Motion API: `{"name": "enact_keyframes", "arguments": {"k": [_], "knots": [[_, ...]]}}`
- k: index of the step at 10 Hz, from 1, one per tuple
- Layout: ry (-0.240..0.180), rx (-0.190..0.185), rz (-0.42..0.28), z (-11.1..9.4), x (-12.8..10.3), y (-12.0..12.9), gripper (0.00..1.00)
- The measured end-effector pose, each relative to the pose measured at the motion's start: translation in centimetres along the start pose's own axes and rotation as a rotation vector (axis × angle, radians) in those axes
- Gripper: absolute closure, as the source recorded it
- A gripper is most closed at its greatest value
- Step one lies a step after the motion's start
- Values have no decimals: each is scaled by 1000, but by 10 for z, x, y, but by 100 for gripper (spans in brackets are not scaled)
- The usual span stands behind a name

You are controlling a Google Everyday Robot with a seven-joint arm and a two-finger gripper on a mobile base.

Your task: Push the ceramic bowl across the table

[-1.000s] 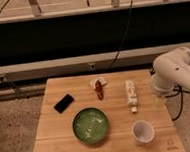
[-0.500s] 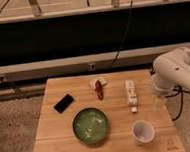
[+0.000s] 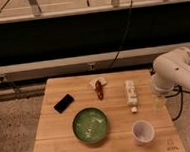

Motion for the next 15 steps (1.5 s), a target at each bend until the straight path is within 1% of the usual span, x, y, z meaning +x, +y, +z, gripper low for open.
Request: {"name": "enact_keyframes", "arguments": {"k": [1,3,4,6,7,11,14,15], "knots": [[5,-1,-19,6,-8,3,20],[11,-4,-68,21,-35,9,20],[15,-9,-87,26,-42,13,20],[16,-15,-120,32,-46,16,20],[15,-20,-142,40,-50,19,20],[7,-29,-221,63,-78,28,20],[-3,-38,-275,85,-87,37,20],[-2,-43,-282,90,-87,38,20]]}}
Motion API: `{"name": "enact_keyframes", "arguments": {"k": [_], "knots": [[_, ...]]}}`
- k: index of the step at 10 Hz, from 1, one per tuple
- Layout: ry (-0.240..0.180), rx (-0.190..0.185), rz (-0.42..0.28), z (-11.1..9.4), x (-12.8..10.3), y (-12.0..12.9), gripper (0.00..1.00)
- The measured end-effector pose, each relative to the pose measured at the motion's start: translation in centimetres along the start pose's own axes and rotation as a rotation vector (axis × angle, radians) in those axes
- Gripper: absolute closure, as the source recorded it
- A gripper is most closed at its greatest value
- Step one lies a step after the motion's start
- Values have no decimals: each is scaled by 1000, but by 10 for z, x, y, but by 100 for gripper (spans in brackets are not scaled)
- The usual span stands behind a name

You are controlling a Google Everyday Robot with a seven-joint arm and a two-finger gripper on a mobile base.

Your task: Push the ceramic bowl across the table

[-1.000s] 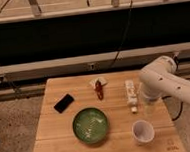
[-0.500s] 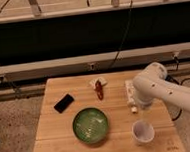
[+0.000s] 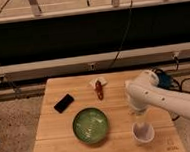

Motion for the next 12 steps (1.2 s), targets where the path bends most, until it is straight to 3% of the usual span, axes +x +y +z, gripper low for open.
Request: {"name": "enact_keyframes", "arguments": {"k": [7,12], "knots": [[-22,-25,-86,28,-21,4,20],[-36,-31,-115,35,-31,5,20]]}}
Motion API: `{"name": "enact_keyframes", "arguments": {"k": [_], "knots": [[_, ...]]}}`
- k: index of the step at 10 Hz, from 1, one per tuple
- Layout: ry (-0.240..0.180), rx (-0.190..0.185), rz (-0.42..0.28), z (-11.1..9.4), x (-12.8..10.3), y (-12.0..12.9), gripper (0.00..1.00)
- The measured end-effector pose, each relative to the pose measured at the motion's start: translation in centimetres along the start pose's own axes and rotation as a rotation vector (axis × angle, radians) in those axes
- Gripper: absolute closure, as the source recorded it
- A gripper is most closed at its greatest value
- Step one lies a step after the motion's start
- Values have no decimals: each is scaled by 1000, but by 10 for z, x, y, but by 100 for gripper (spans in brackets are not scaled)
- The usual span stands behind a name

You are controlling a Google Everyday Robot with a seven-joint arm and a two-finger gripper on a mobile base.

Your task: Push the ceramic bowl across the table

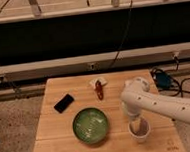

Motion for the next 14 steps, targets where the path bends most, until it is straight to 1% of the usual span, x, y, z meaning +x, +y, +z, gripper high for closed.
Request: {"name": "enact_keyframes", "arguments": {"k": [3,11,13,14], "knots": [[-9,0,-13,4,-6,0,20],[-25,-8,-44,5,-19,-1,20],[-29,-10,-53,5,-23,-2,27],[-31,-10,-57,5,-25,-2,24]]}}
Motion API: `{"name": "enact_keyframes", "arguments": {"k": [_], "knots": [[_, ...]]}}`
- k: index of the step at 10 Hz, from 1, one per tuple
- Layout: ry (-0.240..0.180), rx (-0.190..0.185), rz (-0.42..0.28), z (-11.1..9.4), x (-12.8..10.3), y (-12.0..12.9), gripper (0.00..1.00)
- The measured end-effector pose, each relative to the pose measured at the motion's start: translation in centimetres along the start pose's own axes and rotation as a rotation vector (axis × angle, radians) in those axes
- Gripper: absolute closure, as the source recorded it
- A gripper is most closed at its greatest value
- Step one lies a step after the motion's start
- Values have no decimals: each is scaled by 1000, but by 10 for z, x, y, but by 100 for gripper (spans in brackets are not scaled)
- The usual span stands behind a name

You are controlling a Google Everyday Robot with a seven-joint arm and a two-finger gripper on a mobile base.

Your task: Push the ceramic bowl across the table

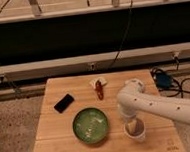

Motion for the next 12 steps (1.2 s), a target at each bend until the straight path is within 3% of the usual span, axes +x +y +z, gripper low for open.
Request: {"name": "enact_keyframes", "arguments": {"k": [2,4,8,10,12], "knots": [[-3,-2,-8,0,-3,-1,22],[-6,-13,-32,2,-8,-3,37],[-4,-26,-98,3,-20,-9,79],[-3,-35,-145,5,-39,-15,97],[2,-43,-192,6,-59,-23,100]]}}
